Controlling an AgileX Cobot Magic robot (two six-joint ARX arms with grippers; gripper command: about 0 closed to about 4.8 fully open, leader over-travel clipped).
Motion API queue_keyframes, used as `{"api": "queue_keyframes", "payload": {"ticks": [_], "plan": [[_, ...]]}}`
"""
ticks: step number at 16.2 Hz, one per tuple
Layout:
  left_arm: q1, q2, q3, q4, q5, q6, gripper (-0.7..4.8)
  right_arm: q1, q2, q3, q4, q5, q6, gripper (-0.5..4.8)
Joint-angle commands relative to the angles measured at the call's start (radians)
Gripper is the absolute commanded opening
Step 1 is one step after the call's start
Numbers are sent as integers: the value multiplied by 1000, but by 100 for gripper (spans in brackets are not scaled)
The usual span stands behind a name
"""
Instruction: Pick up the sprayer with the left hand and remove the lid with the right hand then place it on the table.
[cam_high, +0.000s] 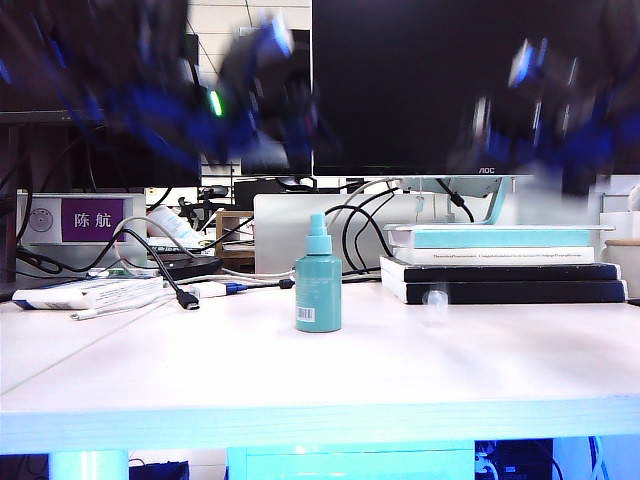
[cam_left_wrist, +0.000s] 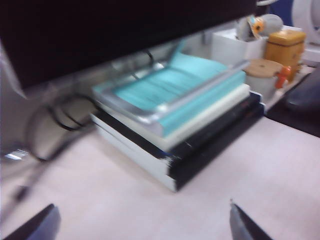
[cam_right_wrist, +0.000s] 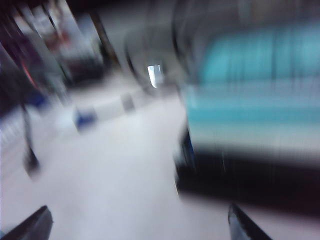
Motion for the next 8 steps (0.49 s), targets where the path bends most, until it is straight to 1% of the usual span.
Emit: {"api": "queue_keyframes", "payload": {"ticks": [1,3,5,6,8], "plan": [[0,-184,3,-153,-66,76,479,0,-209,3,-100,46,2,479],[0,-294,3,-234,-117,88,479,0,-314,3,-196,56,0,479],[0,-430,2,-368,-179,124,479,0,-440,3,-342,74,-27,479],[0,-535,2,-462,-236,147,479,0,-517,3,-394,93,-41,479],[0,-706,-8,-566,-340,187,479,0,-662,3,-450,146,-91,479]]}}
